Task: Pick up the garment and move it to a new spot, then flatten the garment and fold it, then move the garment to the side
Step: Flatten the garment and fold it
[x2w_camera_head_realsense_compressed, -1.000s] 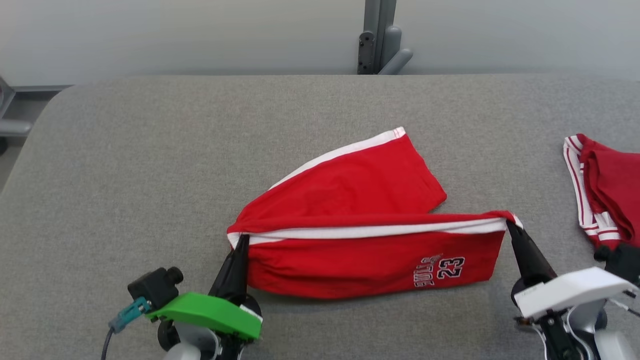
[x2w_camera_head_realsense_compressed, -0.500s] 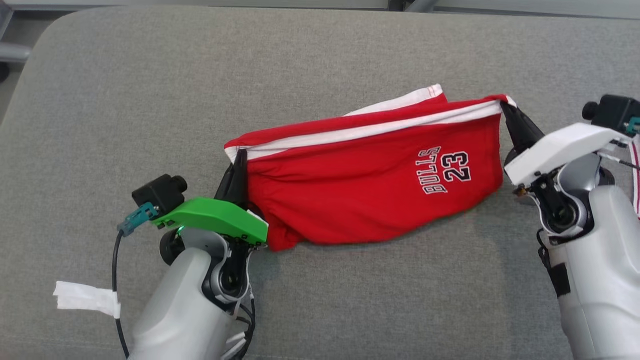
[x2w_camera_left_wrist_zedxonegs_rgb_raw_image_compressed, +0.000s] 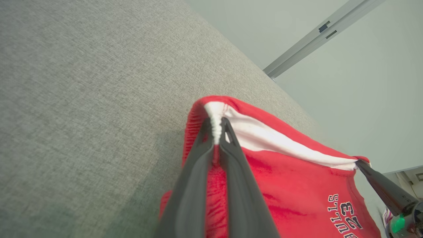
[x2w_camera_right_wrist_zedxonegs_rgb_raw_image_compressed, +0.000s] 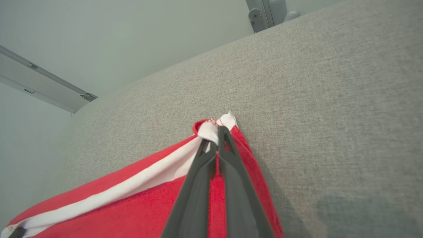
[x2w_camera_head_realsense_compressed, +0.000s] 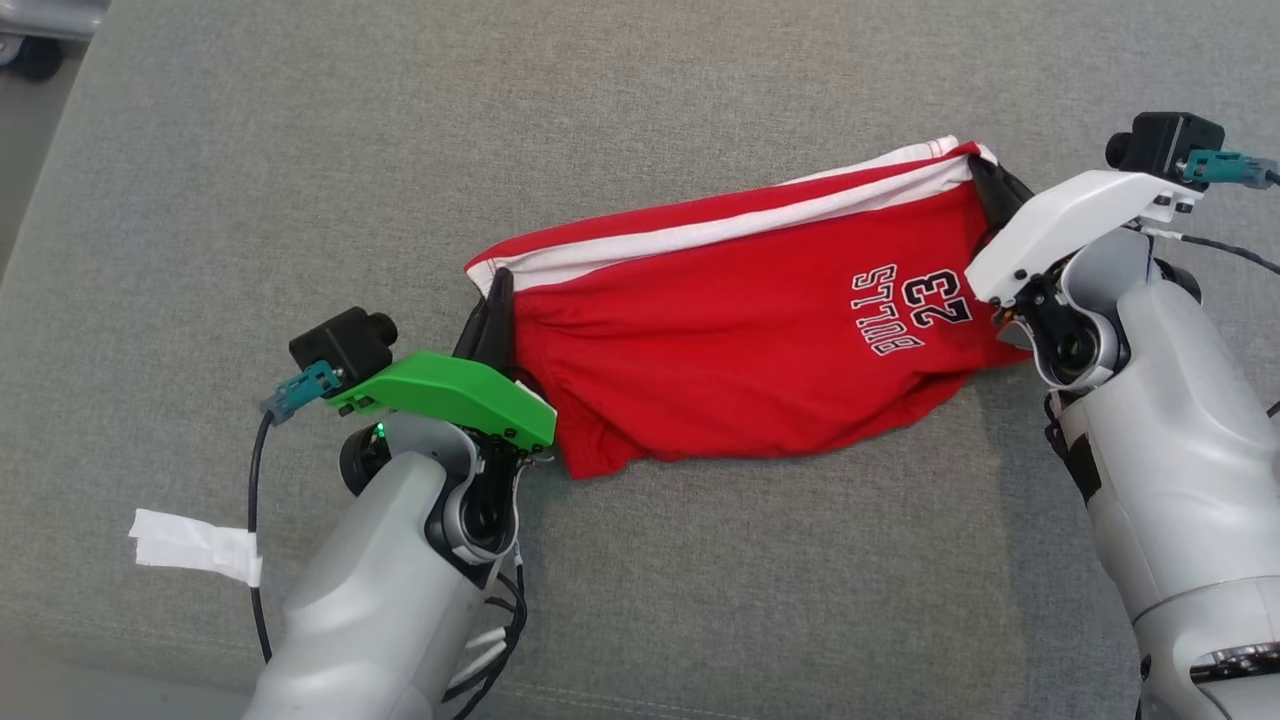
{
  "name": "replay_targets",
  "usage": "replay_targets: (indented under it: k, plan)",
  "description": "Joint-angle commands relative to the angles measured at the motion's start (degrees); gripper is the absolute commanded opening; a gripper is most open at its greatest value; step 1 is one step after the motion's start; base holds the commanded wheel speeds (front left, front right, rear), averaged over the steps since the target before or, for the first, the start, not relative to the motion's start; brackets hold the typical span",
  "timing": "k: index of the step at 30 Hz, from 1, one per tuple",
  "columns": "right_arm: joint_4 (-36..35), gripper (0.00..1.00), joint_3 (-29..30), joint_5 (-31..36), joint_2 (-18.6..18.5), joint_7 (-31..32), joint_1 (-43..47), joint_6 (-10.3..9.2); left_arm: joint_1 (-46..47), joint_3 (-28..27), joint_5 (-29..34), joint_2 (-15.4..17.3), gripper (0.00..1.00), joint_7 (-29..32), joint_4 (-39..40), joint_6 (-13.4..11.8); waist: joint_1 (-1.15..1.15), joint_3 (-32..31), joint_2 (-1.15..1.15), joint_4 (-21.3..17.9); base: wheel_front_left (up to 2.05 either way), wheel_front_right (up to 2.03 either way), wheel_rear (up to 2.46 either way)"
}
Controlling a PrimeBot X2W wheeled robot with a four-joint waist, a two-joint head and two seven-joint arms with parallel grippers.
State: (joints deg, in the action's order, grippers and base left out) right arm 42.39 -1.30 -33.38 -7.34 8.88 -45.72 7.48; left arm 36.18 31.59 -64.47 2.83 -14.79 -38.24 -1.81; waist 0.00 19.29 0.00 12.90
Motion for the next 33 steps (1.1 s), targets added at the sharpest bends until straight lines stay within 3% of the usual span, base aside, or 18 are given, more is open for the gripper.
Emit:
replay_targets:
  k: [1, 2, 4, 5, 6, 7, 8, 9, 17, 23, 29, 33]
  plan:
    - [1.46, 0.0, -0.28, 0.83, -0.56, -1.39, -1.46, 0.01, 1.24, 0.3, -0.6, 0.16, 0.0, -0.44, -0.42, -0.3, 0.0, 0.2, 0.0, 0.23, 0.0, 0.0, 0.0]
    - [2.62, 0.03, -0.37, 1.11, -0.66, -2.31, -2.16, 0.01, 1.49, 0.34, -0.75, 0.16, 0.0, -0.39, -0.52, -0.34, 0.0, 0.23, 0.0, 0.3, 0.0, 0.0, 0.0]
    - [4.76, 0.36, -0.82, 1.41, -0.65, -3.91, -3.39, 0.01, 1.7, 0.17, -0.73, 0.17, 0.09, -0.41, -0.64, -0.68, 0.0, 0.25, 0.0, 0.36, 0.0, 0.0, 0.0]
    - [5.66, 0.49, -1.2, 1.45, -0.67, -4.6, -4.06, 0.01, 1.66, 0.27, -0.88, 0.18, 0.19, -0.43, -0.79, -0.79, 0.0, 0.27, 0.0, 0.37, 0.0, 0.0, 0.0]
    - [6.34, 0.95, -1.77, 1.46, -0.6, -5.27, -4.61, 0.01, 1.66, 0.33, -0.94, 0.17, 0.35, -0.43, -0.85, -0.85, 0.0, 0.32, 0.0, 0.38, 0.0, 0.0, 0.0]
    - [7.07, 1.0, -2.33, 1.2, -0.49, -5.8, -5.07, 0.01, 1.64, 0.4, -0.89, 0.18, 0.56, -0.43, -0.9, -0.9, 0.0, 0.36, 0.0, 0.39, 0.0, 0.0, 0.0]
    - [7.64, 1.0, -2.88, 0.89, -0.39, -6.33, -5.41, 0.01, 1.46, 0.67, -0.8, 0.17, 0.97, -0.44, -0.93, -0.87, 0.0, 0.38, 0.0, 0.39, 0.0, 0.0, 0.0]
    - [8.1, 1.0, -3.56, 0.85, -0.47, -6.98, -5.75, 0.01, 1.2, 0.96, -0.82, 0.16, 1.0, -0.44, -0.87, -0.7, 0.0, 0.41, 0.0, 0.39, 0.0, 0.0, 0.0]
    - [9.43, 1.0, -8.8, 0.01, -1.77, -11.22, -5.97, 0.01, -1.9, 0.13, 3.78, 0.17, 1.0, -0.4, 0.64, -0.18, 0.0, 0.19, 0.0, -0.02, 0.0, 0.0, 0.0]
    - [6.81, 1.0, -13.86, -1.74, -4.82, -14.19, -3.58, 0.01, -6.86, -3.66, 12.26, 1.06, 1.0, -0.4, 5.88, 0.13, 0.0, -1.13, 0.0, -0.91, 0.0, 0.0, 0.0]
    - [4.99, 1.0, -17.41, -2.95, -8.4, -16.34, 0.83, 0.01, -12.58, -7.28, 22.43, 2.22, 1.0, -0.4, 14.42, -1.32, 0.0, -3.02, 0.0, -1.59, 0.0, 0.0, 0.0]
    - [5.71, 1.0, -18.83, -3.68, -8.25, -15.64, 3.76, 0.01, -16.54, -9.64, 26.71, 2.47, 1.0, -0.4, 19.57, -1.76, 0.0, -4.04, 0.0, -2.05, 0.0, 0.0, 0.0]
